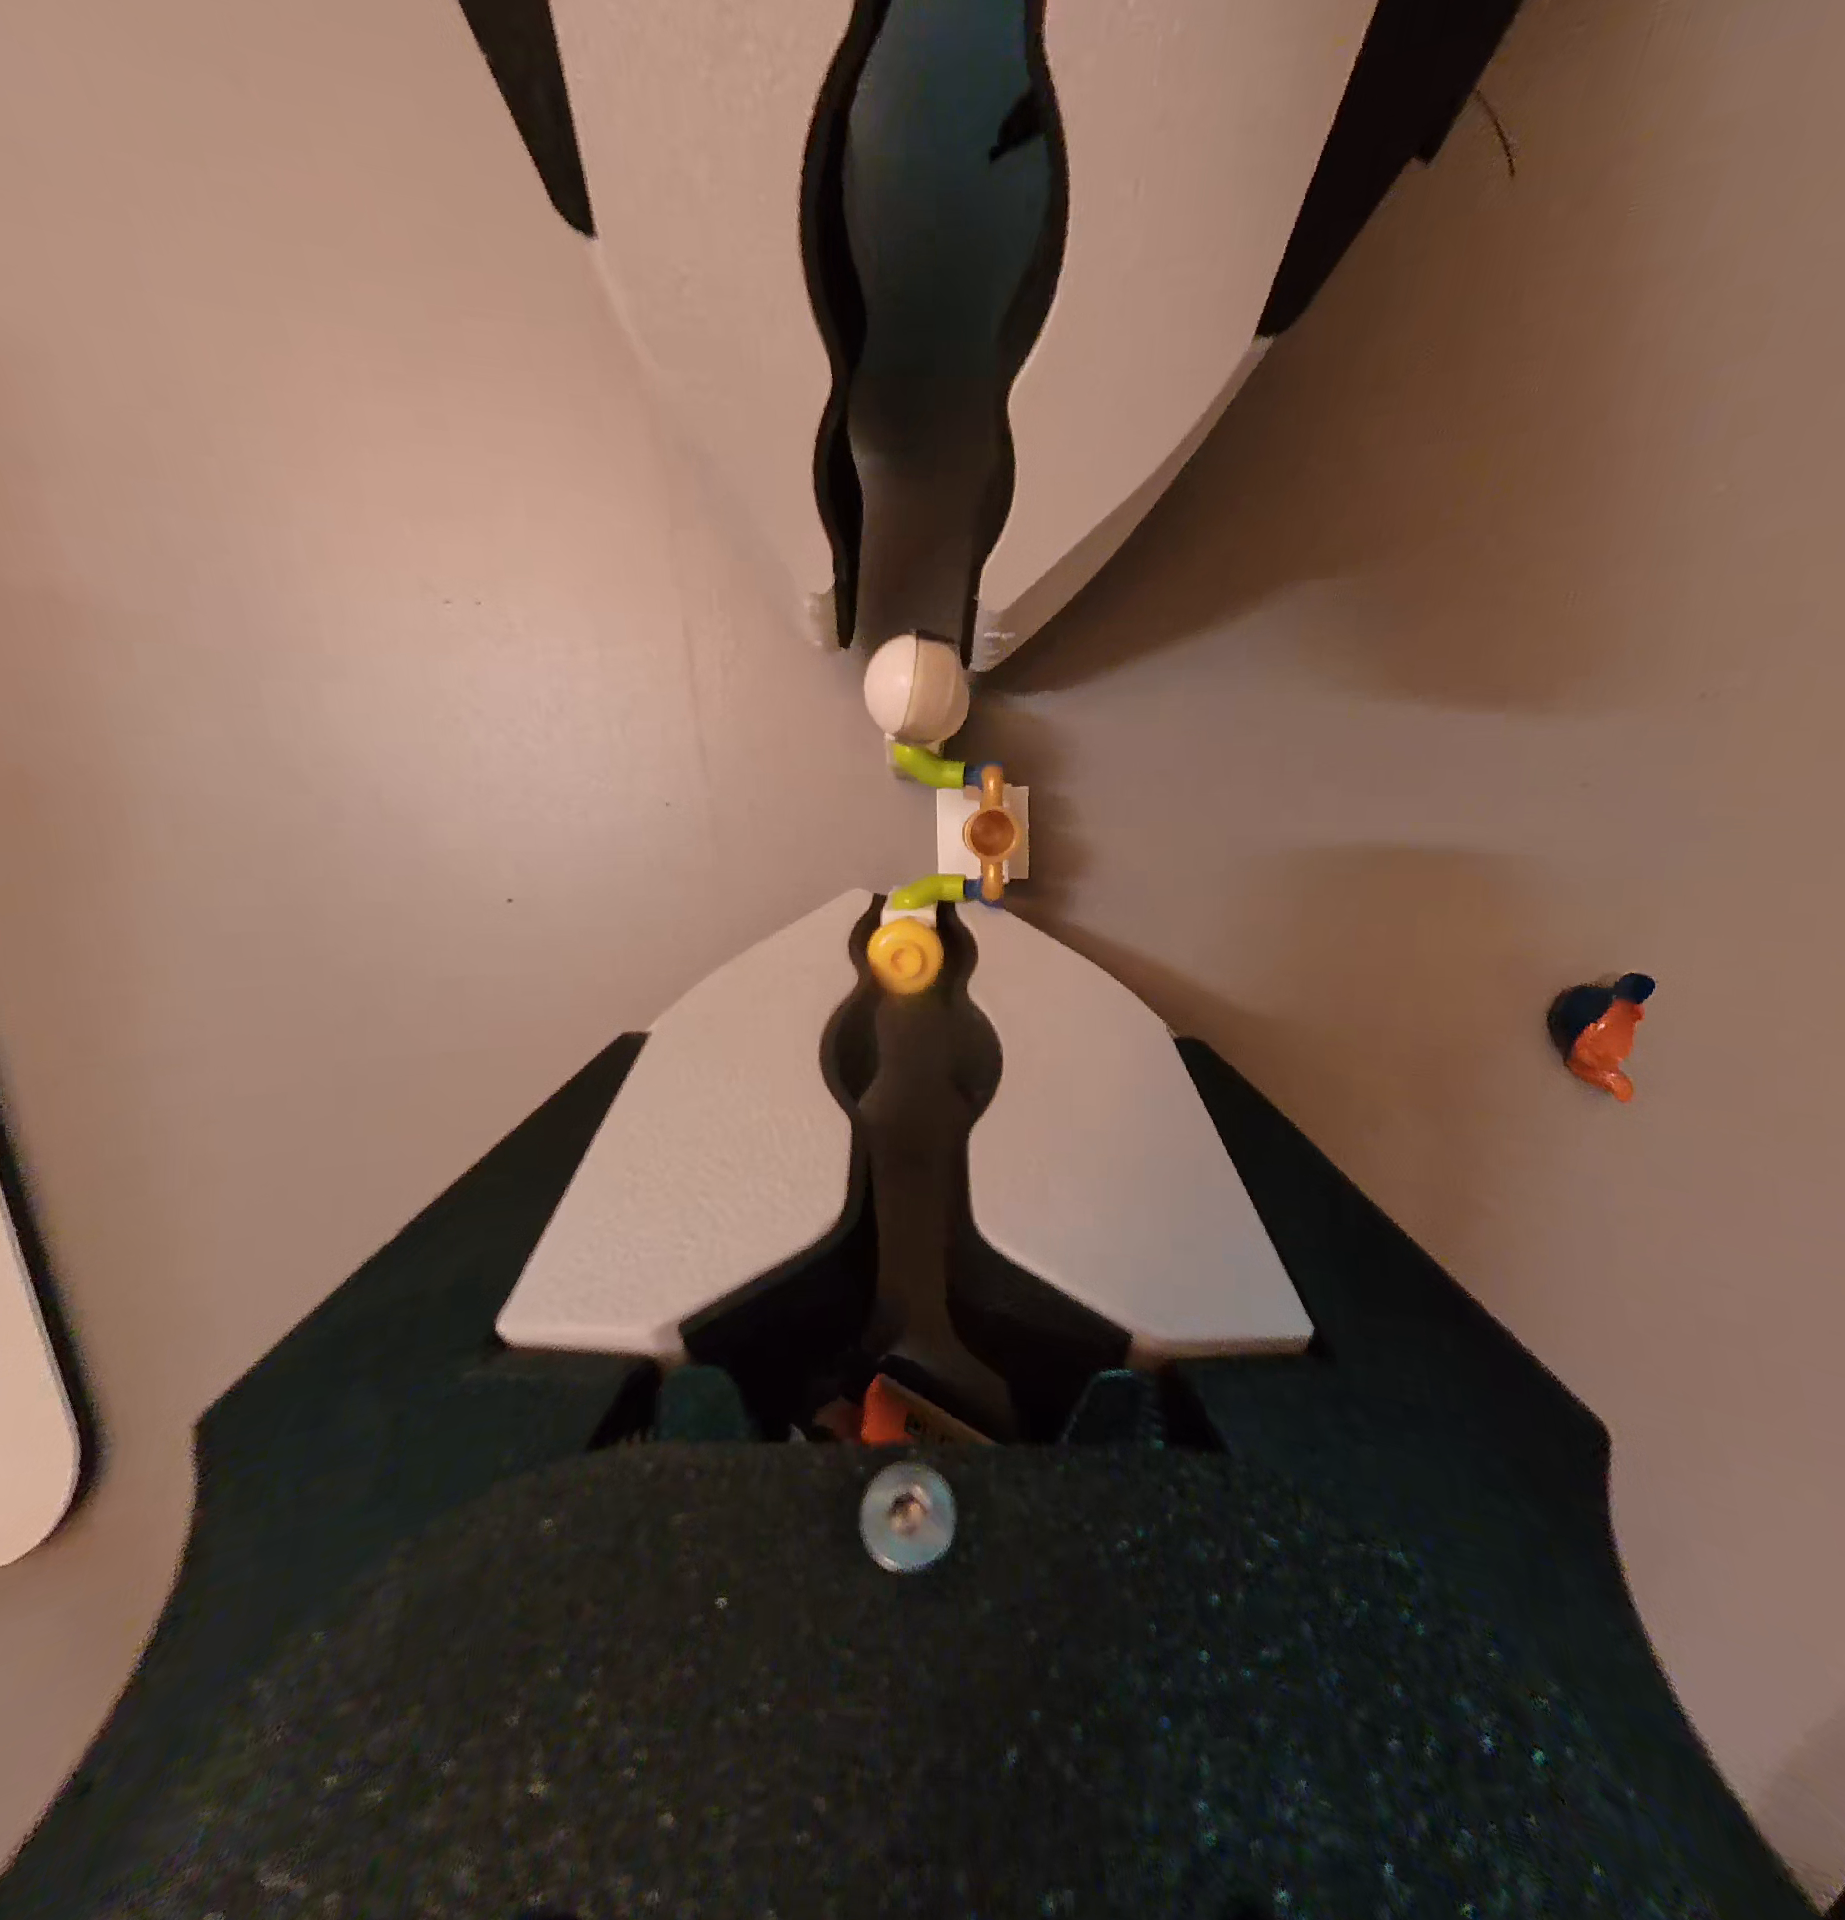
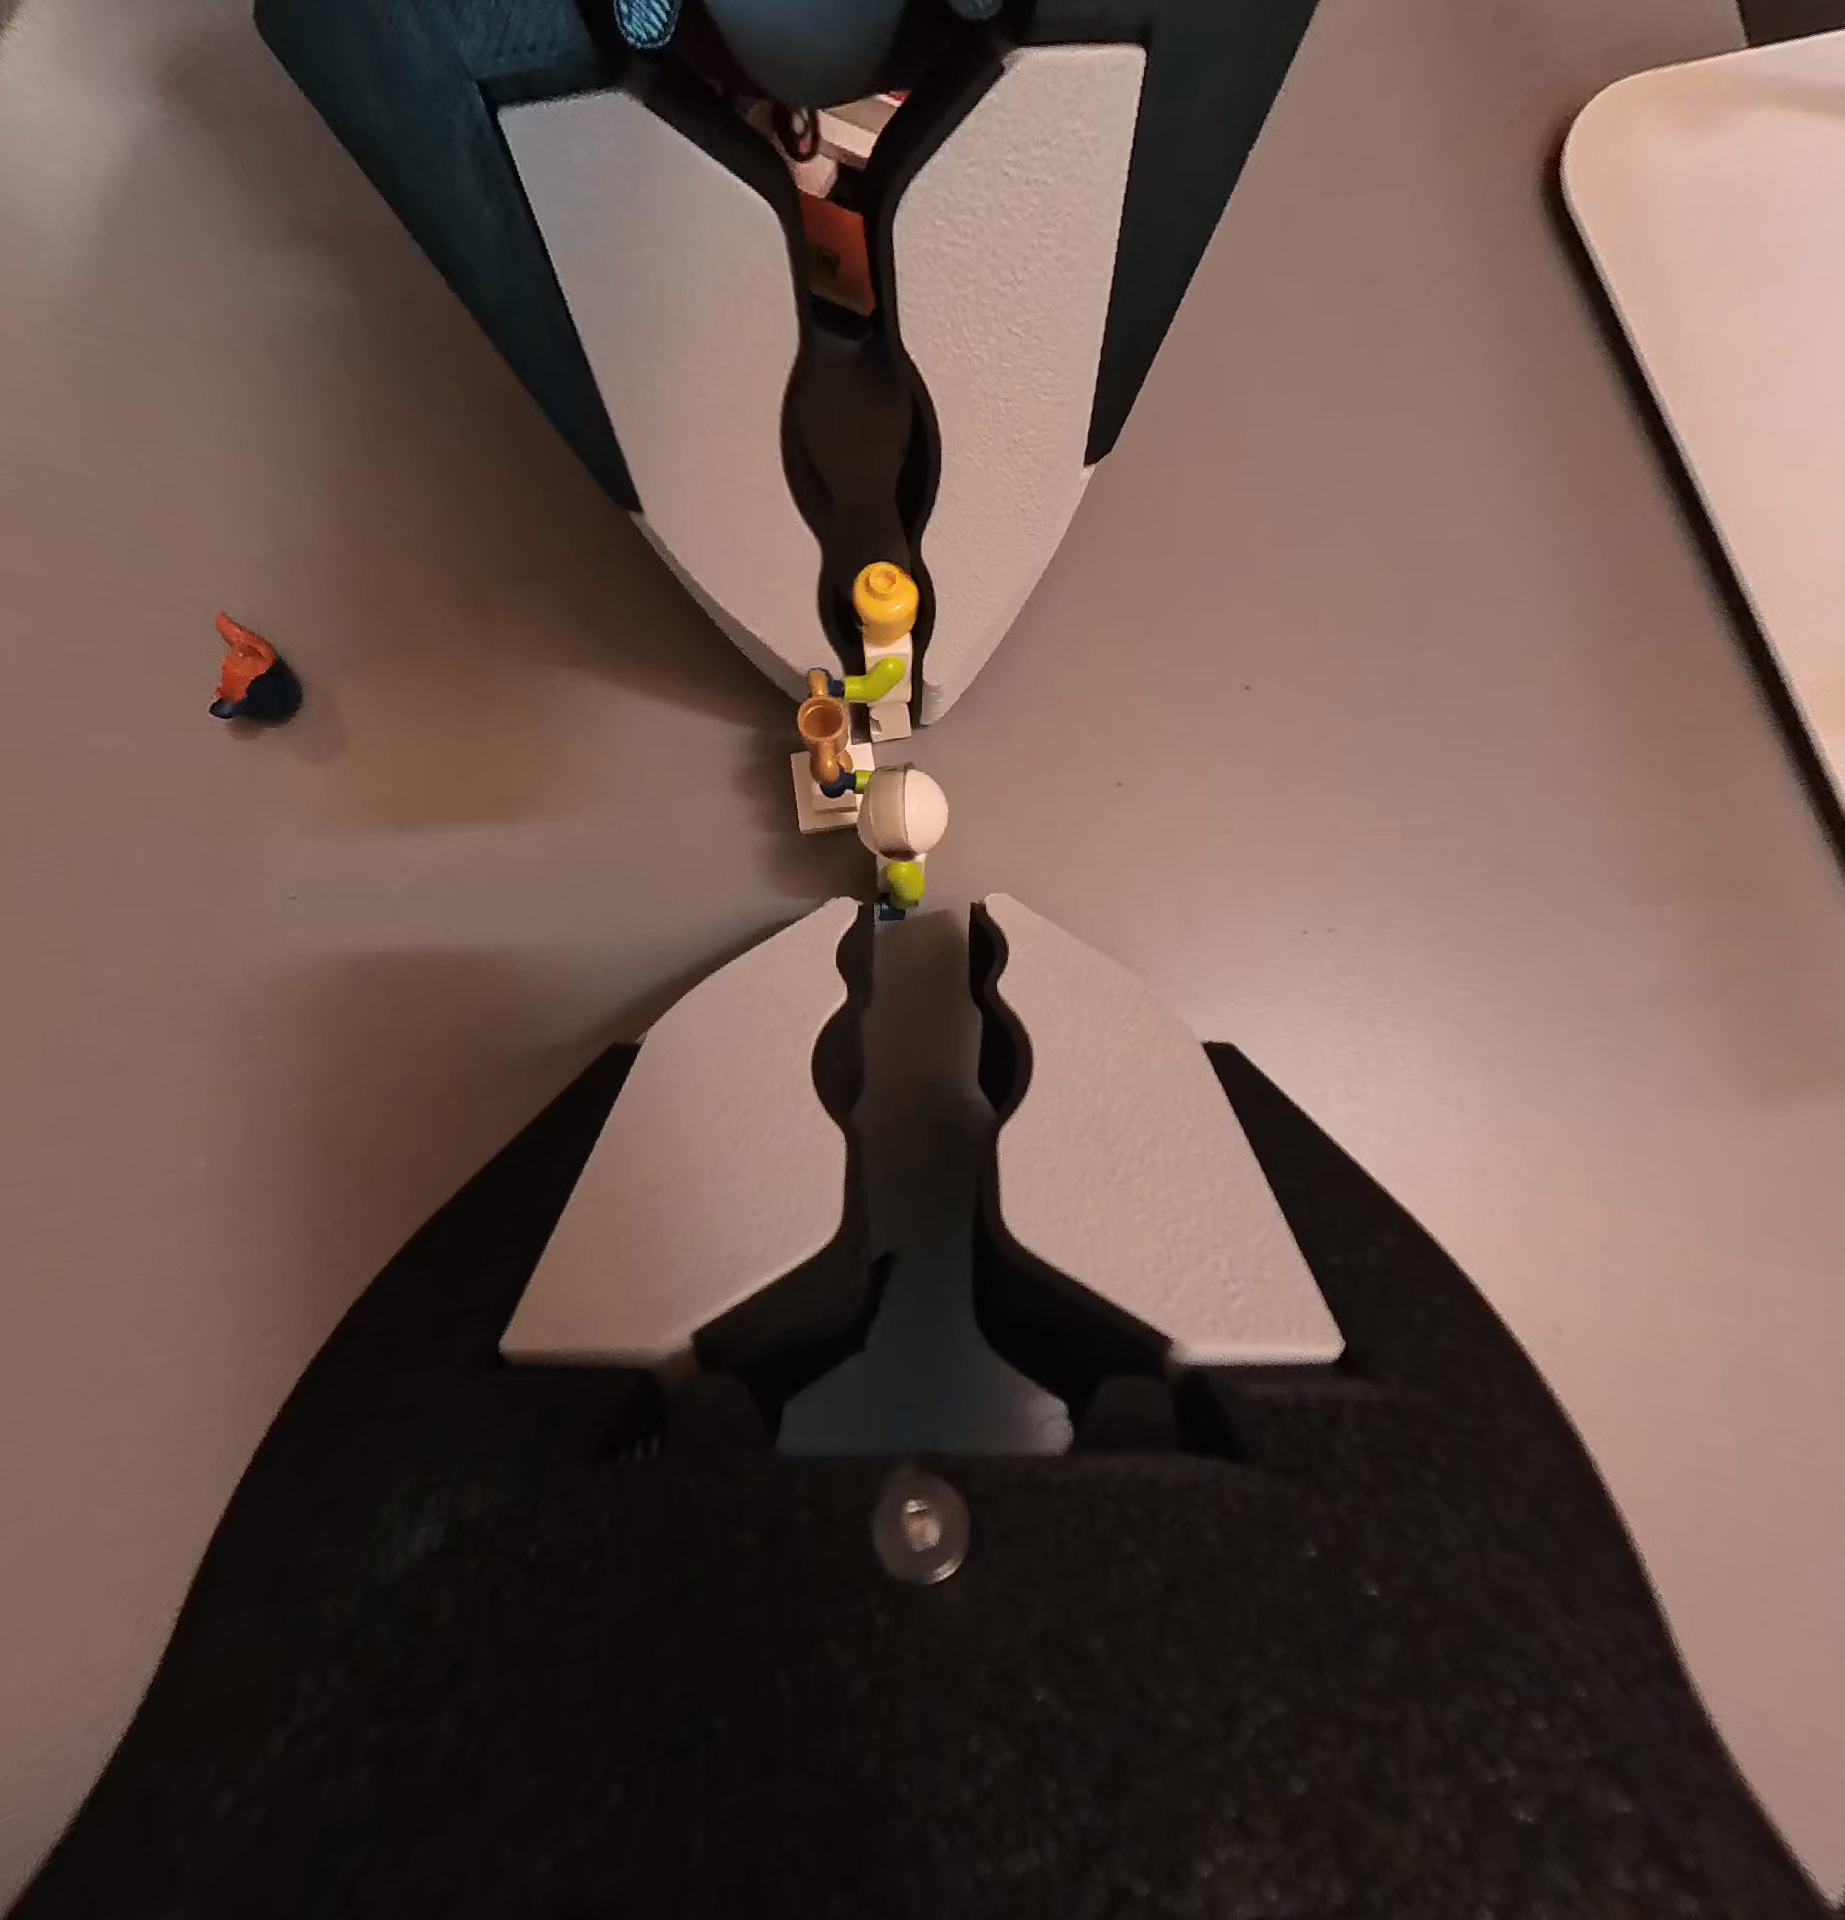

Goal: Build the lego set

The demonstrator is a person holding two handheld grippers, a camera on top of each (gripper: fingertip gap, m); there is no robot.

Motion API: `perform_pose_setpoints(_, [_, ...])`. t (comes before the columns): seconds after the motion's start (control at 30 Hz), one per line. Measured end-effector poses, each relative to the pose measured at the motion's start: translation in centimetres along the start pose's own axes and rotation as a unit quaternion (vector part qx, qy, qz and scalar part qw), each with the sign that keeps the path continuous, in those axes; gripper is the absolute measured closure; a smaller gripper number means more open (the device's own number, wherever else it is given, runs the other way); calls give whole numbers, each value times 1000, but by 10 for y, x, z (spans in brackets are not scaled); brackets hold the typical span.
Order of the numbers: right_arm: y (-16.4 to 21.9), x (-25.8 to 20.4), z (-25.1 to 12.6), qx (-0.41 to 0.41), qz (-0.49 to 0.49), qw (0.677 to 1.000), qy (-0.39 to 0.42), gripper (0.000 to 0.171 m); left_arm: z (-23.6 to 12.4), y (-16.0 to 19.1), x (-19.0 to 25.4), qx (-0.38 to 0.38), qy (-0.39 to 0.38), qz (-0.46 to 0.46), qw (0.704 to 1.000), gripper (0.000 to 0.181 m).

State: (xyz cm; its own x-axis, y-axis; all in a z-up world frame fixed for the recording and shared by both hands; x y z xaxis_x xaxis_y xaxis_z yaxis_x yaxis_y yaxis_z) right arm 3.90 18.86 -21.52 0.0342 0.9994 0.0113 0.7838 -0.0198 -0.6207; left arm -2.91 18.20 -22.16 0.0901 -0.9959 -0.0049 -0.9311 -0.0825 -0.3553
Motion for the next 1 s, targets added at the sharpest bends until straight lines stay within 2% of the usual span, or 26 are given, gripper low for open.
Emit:
perform_pose_setpoints(0.13, [1, -2, 1, -4, -5, 1000, 0, 154, -1, 0, 2, 5, 6, -2, 1000, 167])
perform_pose_setpoints(0.4, [-3, -4, 3, -3, -12, 1000, 2, 154, -1, 1, 3, 5, -1, -6, 1000, 172])
perform_pose_setpoints(0.6, [-4, -5, 5, -1, -15, 1000, 5, 163, -1, 2, 3, 3, 0, -10, 1000, 172])
perform_pose_setpoints(0.77, [-4, -5, 5, 1, -15, 1000, 4, 163, -1, 2, 3, 7, 2, -13, 1000, 172])
perform_pose_setpoints(1.0, [-2, -5, 6, -4, -14, 1000, 1, 158, -3, 4, 5, 16, 0, -16, 1000, 164])
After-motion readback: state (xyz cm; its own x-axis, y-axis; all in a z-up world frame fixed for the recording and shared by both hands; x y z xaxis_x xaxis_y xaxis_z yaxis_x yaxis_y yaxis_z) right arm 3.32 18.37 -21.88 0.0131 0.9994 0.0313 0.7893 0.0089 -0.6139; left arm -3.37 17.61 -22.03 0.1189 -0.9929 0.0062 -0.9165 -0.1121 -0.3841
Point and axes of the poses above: each gripper's, where its closed fingertips meet, z out along the fingers, y out of its underside, x = y × z across the jaws, the point moved 3 cm from there along -z, back along the fingers, and after that the axes turned 4 degrees about -x, right-handed, at the moved point
